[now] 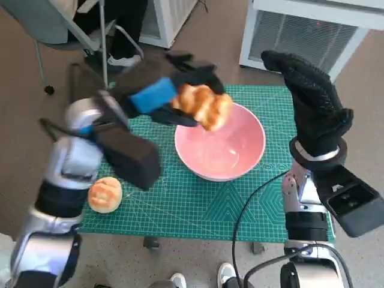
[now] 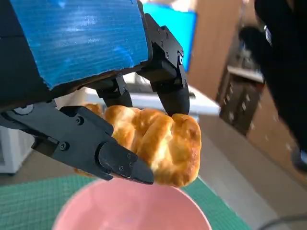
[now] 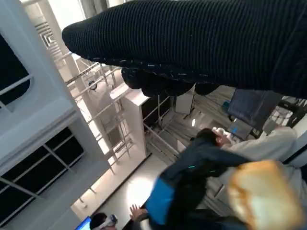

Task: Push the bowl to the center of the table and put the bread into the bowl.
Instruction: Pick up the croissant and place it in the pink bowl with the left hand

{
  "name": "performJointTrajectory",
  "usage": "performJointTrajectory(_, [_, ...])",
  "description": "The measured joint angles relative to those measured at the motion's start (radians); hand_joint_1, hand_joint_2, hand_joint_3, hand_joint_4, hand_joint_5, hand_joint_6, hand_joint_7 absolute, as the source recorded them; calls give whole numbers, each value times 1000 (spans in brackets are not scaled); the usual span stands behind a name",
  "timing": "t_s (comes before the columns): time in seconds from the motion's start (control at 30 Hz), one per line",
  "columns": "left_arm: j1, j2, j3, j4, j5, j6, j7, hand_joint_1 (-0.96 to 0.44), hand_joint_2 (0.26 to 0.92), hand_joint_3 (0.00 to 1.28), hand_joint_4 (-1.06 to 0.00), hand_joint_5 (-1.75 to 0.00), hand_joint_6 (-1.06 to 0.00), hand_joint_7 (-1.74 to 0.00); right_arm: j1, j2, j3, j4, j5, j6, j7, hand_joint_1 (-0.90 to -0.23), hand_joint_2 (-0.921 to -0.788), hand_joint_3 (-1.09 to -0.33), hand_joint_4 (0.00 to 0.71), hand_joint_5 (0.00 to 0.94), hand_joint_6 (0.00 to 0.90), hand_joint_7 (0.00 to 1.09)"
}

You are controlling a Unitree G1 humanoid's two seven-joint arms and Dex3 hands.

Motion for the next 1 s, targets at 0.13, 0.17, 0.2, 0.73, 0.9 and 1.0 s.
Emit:
performJointTrajectory(0.13, [-13, -32, -38, 41, 42, 5, 0, 0, 920, 58, -689, -1116, -644, -1194, 5, 0, 0, -13, 1, 1, 0, -585, -921, -857, -1, 481, -1, 671])
performJointTrajectory(0.17, [-13, -40, -45, 51, 49, 9, 1, 0, 921, 63, -687, -1118, -635, -1203, 7, 0, 0, -17, 1, 2, 0, -586, -921, -857, -1, 481, -1, 672])
performJointTrajectory(0.2, [-13, -47, -51, 61, 54, 12, 2, 0, 920, 67, -686, -1119, -629, -1209, 9, 0, 0, -20, 1, 3, 0, -586, -921, -857, -1, 481, -1, 673])
performJointTrajectory(0.73, [-12, -77, -112, 185, 84, 94, -105, -131, 831, 11, -85, -17, -319, -43, 42, 0, -1, -72, 0, 27, -8, -579, -921, -853, -1, 484, -1, 671])
performJointTrajectory(0.9, [4, -41, -103, 112, 77, 106, -147, -219, 811, 2, -30, -3, -277, -7, 46, 0, -1, -79, 0, 27, -14, -574, -921, -853, -1, 484, -1, 666])
performJointTrajectory(1.0, [32, -9, -78, 45, 63, 82, -147, -235, 807, 1, -25, -3, -270, -3, 50, 0, -1, -86, 0, 29, -16, -576, -921, -851, -1, 483, -1, 663])
